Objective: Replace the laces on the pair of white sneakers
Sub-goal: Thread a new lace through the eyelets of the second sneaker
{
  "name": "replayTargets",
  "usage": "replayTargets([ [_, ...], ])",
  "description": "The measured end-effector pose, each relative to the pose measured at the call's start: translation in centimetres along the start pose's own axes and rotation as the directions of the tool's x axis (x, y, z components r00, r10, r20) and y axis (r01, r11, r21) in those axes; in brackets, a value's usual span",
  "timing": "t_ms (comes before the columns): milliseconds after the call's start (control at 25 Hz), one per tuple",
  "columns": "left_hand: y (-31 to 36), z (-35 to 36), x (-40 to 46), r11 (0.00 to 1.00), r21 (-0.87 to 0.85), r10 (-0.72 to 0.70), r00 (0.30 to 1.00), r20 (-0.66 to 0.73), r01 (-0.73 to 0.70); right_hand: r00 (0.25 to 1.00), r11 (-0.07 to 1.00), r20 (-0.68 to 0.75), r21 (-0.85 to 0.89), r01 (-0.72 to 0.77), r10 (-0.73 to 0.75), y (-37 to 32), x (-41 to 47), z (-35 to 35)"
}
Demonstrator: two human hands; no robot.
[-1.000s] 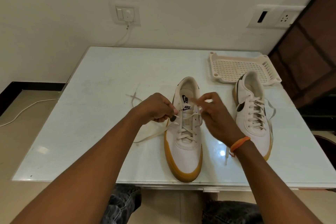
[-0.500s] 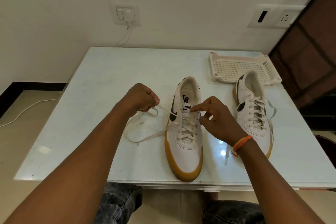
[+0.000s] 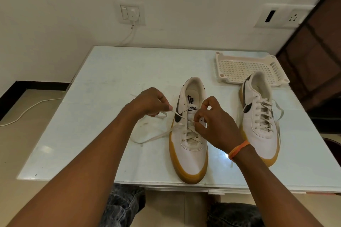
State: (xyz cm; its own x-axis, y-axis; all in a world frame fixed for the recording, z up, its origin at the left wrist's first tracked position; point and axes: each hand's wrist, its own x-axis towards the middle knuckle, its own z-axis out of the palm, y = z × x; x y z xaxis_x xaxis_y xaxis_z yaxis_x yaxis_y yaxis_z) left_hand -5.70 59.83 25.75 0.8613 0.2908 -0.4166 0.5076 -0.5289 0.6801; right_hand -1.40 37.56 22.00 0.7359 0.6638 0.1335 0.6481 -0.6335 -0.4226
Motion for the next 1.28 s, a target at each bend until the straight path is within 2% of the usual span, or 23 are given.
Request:
replayTargets([
  [160, 0.2, 1.0, -0.2, 0.942, 0.207, 0.258, 0.964, 0.061, -0.265, 0.998, 0.979, -0.001, 0.193, -0.069, 0.071, 0.5, 0.3, 0.1],
  [320, 0.4, 2.6, 0.1, 0.887, 0.264, 0.353, 0.925, 0.139, -0.378, 0.999, 0.963, -0.03, 0.268, -0.03, 0.039, 1.3, 0.4, 0.1],
  [400, 0.6, 2.6, 0.1, 0.891, 0.28, 0.322, 0.932, 0.167, -0.358, 0.999, 0.978, -0.047, 0.207, -0.011, 0.021, 1.8, 0.5, -0.1],
  [520, 0.5, 1.3, 0.0, 0.932, 0.276, 0.186, 0.962, 0.2, -0.237, 1.0, 0.993, -0.012, 0.118, -0.016, 0.017, 2.7, 0.5, -0.5],
  [640, 0.2, 0.2, -0.4, 0.976, 0.163, 0.102, 0.965, 0.243, -0.144, 1.0, 0.993, 0.015, 0.113, -0.023, 0.021, 2.6, 0.5, -0.6],
  [680, 0.1, 0.1, -0.3, 0.974, 0.186, 0.089, 0.969, 0.229, -0.133, 1.0, 0.992, 0.017, 0.12, -0.028, 0.026, 2.4, 0.5, -0.6],
  [760, -0.1, 0.2, 0.0, 0.899, 0.422, 0.098, 0.993, 0.071, -0.119, 0.999, 0.989, 0.007, 0.139, -0.041, 0.04, 2.2, 0.5, -0.5],
  [840, -0.3, 0.3, 0.1, 0.758, 0.648, 0.239, 0.956, -0.171, -0.074, 0.999, 0.985, -0.016, 0.166, -0.047, 0.05, 1.9, 0.3, -0.5],
  [880, -0.4, 0.4, 0.0, 0.715, 0.698, 0.306, 0.913, -0.27, -0.033, 0.998, 0.984, -0.031, 0.175, -0.043, 0.049, 1.9, 0.3, -0.4],
  [920, -0.4, 0.5, 0.0, 0.713, 0.701, 0.354, 0.871, -0.34, -0.016, 0.998, 0.983, -0.046, 0.178, -0.036, 0.045, 1.8, 0.3, -0.2],
  [960, -0.3, 0.6, -0.2, 0.769, 0.639, 0.336, 0.864, -0.375, -0.021, 0.997, 0.983, -0.06, 0.179, -0.026, 0.038, 1.7, 0.3, -0.1],
  [1000, 0.0, 0.6, -0.5, 0.854, 0.518, 0.27, 0.896, -0.352, -0.053, 0.997, 0.983, -0.073, 0.18, -0.016, 0.03, 1.6, 0.2, 0.1],
  [1040, 0.4, 0.9, -1.0, 0.913, 0.4, 0.183, 0.955, -0.233, -0.078, 0.996, 0.983, -0.084, 0.182, -0.005, 0.02, 1.4, 0.2, 0.3],
  [1080, 0.6, 1.4, -1.7, 0.937, 0.337, 0.117, 0.992, -0.052, -0.093, 0.996, 0.984, -0.09, 0.181, 0.007, 0.009, 1.2, 0.2, 0.4],
  [1120, 0.7, 2.3, -2.4, 0.933, 0.342, 0.081, 0.991, 0.103, -0.112, 0.996, 0.984, -0.091, 0.177, 0.018, -0.002, 0.9, 0.2, 0.6],
  [1160, 1.0, 3.0, -3.2, 0.916, 0.381, 0.052, 0.979, 0.197, -0.125, 0.996, 0.986, -0.092, 0.165, 0.027, -0.012, 0.6, 0.1, 0.7],
  [1280, 0.9, 4.9, -4.0, 0.886, 0.437, 0.078, 0.978, 0.195, -0.158, 0.994, 0.987, -0.109, 0.157, 0.042, -0.025, -0.4, -0.2, 0.9],
])
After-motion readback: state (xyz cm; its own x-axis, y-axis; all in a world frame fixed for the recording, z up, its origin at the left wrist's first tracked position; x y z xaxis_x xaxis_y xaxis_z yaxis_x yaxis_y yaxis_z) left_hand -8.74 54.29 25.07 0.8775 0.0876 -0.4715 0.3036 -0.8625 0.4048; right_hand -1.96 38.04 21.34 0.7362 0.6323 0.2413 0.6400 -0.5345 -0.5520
